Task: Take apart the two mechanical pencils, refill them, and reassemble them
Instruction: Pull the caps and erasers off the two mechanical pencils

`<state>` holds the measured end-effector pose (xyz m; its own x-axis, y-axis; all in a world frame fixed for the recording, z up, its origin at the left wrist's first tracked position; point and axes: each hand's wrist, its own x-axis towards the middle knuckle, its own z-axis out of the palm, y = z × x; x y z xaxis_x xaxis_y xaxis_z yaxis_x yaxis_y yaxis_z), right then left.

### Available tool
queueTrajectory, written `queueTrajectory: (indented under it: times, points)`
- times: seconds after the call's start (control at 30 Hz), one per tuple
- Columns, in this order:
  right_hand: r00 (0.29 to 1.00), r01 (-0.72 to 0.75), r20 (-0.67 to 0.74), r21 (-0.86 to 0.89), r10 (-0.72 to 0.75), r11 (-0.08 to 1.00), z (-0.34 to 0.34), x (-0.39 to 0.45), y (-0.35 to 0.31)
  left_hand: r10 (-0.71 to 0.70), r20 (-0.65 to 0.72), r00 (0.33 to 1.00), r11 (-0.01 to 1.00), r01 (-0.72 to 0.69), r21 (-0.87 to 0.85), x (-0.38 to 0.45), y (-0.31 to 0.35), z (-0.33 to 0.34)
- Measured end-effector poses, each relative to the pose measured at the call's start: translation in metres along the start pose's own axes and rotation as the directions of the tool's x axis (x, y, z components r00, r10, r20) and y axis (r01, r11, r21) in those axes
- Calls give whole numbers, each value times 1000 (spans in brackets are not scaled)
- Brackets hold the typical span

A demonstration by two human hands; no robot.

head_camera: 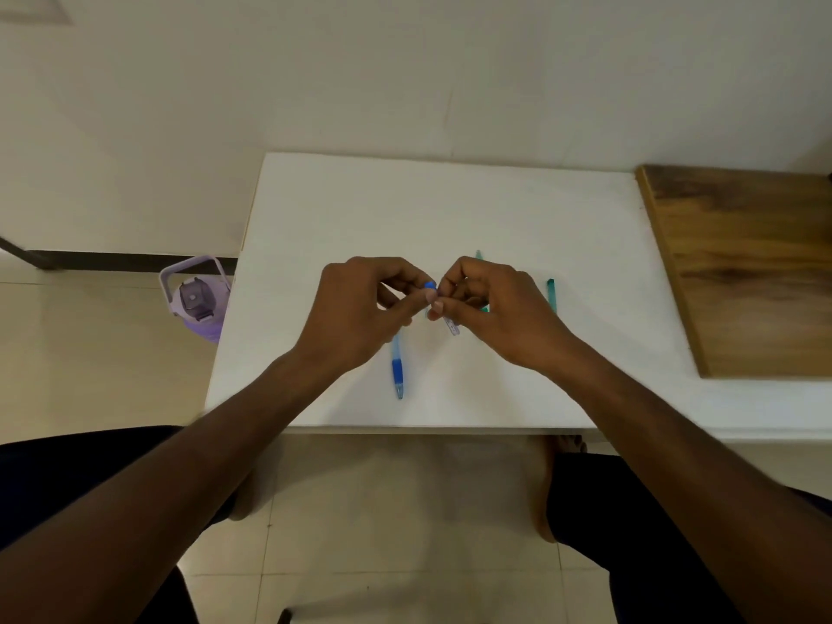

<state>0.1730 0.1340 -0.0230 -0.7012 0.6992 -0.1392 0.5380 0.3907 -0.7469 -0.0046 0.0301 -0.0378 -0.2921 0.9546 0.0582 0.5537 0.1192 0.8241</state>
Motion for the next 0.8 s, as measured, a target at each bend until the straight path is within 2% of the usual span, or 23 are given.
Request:
queueTrajectory:
  times: [0.23,0.33,0.37,0.4,0.47,0.57,0.63,0.8]
  points:
    - [998,57,15,34,-57,998,3,2,0,7,-132,991,995,-21,-102,-7,1,-7]
    - [998,53,31,-46,-51,998,-3,-1,3,-80,-241,967,974,24,-225,-3,4,-15]
    - [999,37,7,-32,-37,999,-6,-2,4,-91,-248,964,976,37,-215,0,4,-20]
    - [999,10,-38,17,-10,1000,-11,-2,4,-83,-218,972,986,49,-158,3,2,-24]
    - [988,-55,-130,170,78,984,-22,0,4,-48,-68,997,998,51,41,5,-1,-23]
    - [969,-105,-182,306,166,946,-32,4,3,-89,158,983,928,24,371,-3,-2,3]
    - [965,-128,-177,327,194,936,-31,4,2,-133,204,970,865,13,502,-7,1,19]
    - [964,-162,-140,359,224,919,-26,4,3,-242,173,955,789,90,608,0,9,29]
